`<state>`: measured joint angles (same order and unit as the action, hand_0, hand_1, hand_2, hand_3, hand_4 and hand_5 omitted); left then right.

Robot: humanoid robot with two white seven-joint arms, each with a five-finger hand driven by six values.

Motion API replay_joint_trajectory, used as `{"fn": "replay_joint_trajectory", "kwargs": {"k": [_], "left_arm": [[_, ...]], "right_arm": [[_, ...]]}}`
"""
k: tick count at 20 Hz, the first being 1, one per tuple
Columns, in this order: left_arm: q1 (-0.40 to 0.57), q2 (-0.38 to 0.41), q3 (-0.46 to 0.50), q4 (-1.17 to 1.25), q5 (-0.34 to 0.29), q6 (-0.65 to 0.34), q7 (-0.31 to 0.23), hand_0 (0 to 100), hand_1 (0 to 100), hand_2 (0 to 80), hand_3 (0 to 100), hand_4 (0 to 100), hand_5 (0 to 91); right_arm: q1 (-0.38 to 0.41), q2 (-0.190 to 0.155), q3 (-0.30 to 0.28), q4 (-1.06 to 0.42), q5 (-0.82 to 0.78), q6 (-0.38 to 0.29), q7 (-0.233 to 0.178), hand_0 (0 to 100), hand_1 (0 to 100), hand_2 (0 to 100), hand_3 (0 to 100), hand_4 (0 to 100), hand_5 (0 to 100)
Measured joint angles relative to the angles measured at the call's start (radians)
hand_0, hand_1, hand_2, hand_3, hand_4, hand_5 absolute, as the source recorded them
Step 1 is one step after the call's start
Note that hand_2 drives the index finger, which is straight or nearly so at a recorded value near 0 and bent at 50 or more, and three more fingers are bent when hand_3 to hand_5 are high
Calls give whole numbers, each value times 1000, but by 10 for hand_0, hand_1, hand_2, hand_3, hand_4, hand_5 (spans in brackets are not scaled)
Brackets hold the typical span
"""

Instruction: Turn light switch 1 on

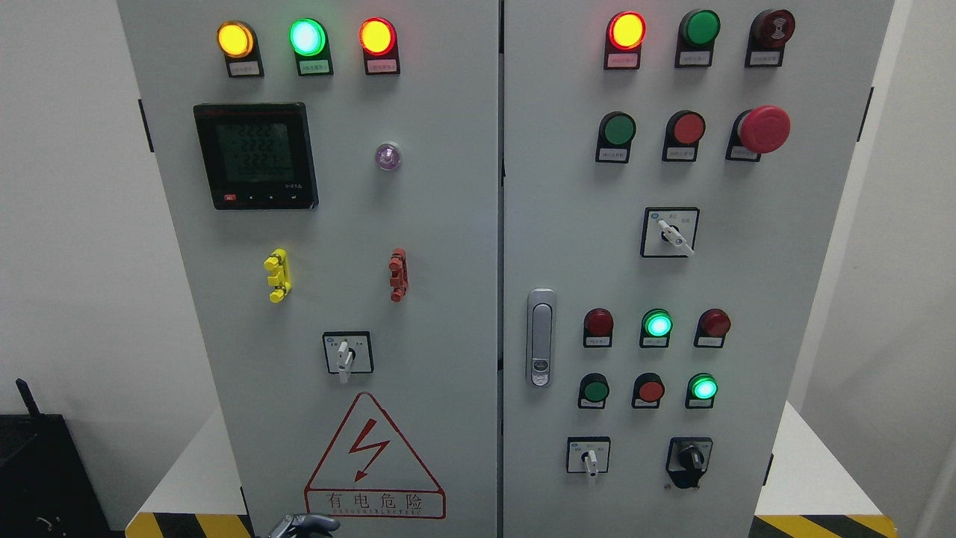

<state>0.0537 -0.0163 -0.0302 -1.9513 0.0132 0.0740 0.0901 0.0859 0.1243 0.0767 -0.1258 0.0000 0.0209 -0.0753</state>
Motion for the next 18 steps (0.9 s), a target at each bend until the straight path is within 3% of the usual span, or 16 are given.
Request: {"fn": "replay_joint_trajectory", "kwargs": {"k": [12,18], "left_arm": [[-73,-36,-41,-13,-12,106,115,0,668,463,676,813,691],[-125,-50,-58,-15,-13,158,134,11,683,464,677,812,692]], "right_arm": [[0,0,0,0,0,0,0,0,0,0,0,0,0],[0,0,0,0,0,0,0,0,0,0,0,0,0]]}}
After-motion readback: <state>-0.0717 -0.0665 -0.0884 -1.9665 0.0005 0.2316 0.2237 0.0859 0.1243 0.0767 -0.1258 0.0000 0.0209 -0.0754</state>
